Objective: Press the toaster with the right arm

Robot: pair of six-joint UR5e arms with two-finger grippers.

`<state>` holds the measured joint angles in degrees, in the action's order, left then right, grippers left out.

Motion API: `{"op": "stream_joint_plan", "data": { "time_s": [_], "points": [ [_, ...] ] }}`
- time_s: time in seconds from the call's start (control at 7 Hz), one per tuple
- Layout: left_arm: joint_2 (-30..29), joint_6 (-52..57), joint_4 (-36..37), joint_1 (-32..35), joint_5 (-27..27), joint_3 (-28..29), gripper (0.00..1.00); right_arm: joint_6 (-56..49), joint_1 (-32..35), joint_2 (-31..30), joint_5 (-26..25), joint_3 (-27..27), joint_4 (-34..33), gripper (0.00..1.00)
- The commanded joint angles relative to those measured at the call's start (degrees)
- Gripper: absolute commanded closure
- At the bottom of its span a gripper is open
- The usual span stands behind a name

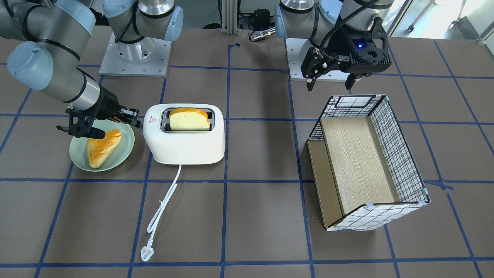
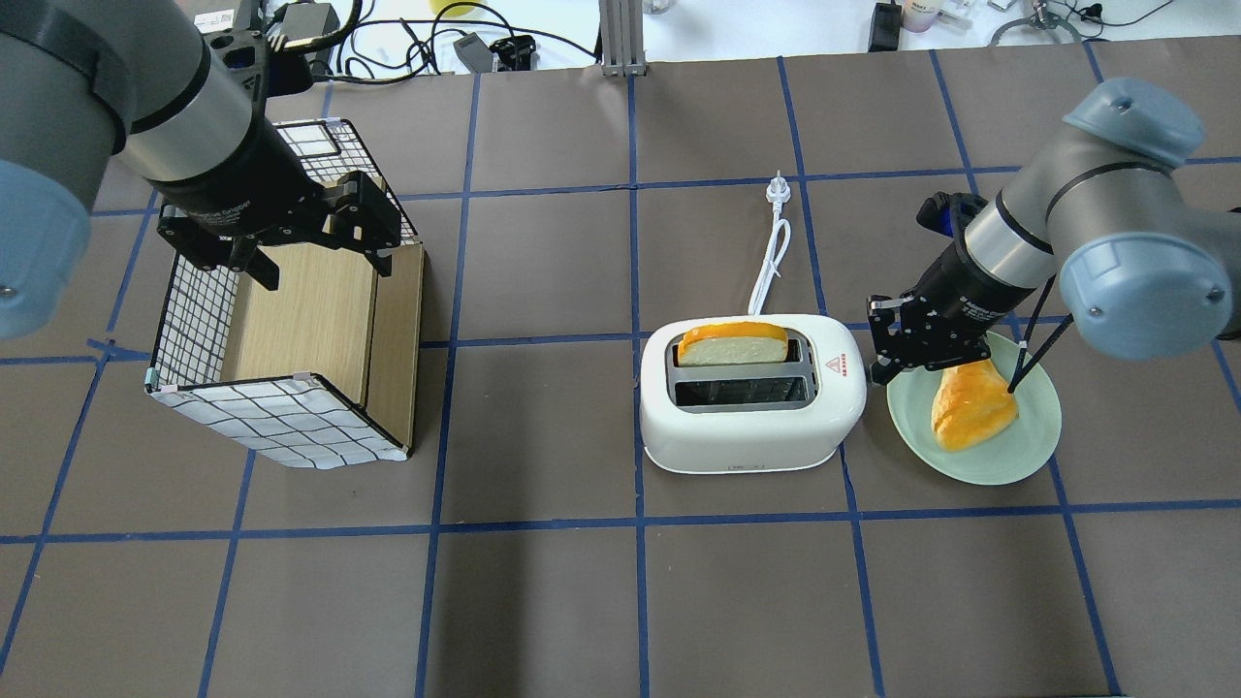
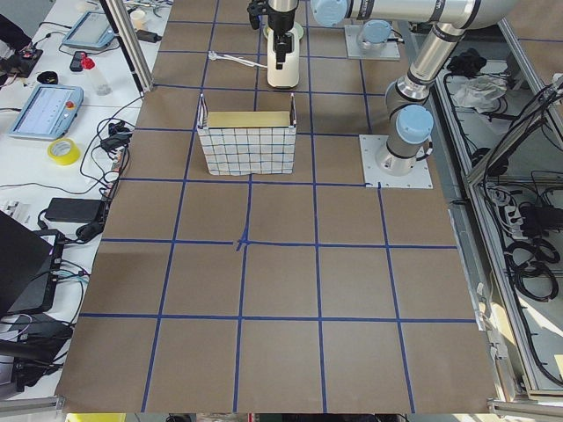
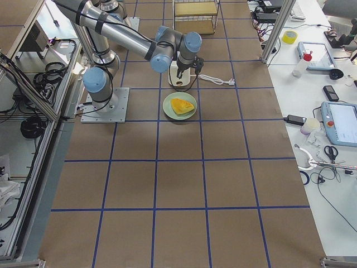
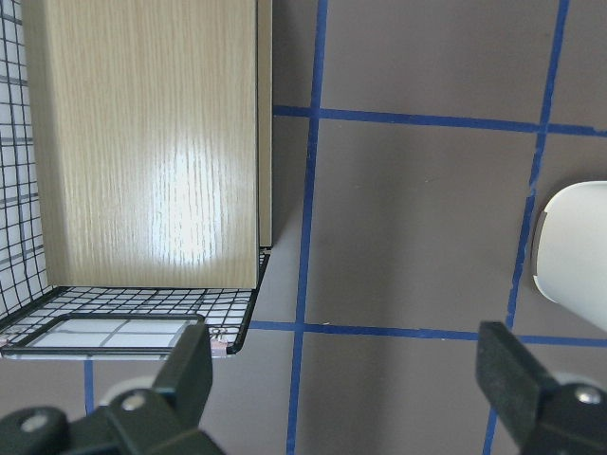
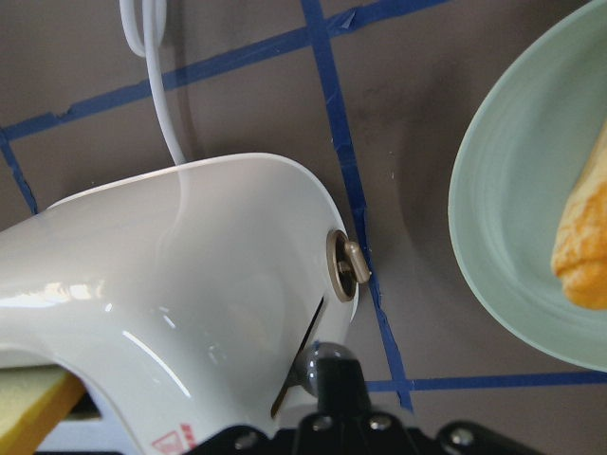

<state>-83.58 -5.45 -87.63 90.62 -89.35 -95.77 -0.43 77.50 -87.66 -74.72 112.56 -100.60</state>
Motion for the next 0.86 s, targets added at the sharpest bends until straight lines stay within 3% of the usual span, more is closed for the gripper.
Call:
{"op": "stream_joint_plan", "data": {
  "time_s": [0.0, 0.14, 0.29, 0.57, 0.71],
  "points": [
    [0.0, 0.0, 0.0, 0.0, -0.04, 0.05, 0.0, 2.01, -0.07, -1.37, -0.43, -7.41, 8.88, 0.9],
    [0.0, 0.0, 0.0, 0.0, -0.04, 0.05, 0.0, 2.01, 0.02, -1.64, -0.6, -10.67, 12.24, 0.68],
    [0.0, 0.0, 0.0, 0.0, -0.04, 0.05, 0.0, 2.01, 0.1, -1.64, -2.61, -12.87, 13.14, 0.34],
    [0.0, 0.0, 0.0, 0.0, 0.05, 0.05, 0.0, 2.01, 0.28, -2.51, -6.91, -14.73, 13.15, 0.08],
    [0.0, 0.0, 0.0, 0.0, -0.04, -0.03, 0.0, 2.01, 0.37, -3.65, -9.81, -15.44, 13.15, 0.0]
  ]
}}
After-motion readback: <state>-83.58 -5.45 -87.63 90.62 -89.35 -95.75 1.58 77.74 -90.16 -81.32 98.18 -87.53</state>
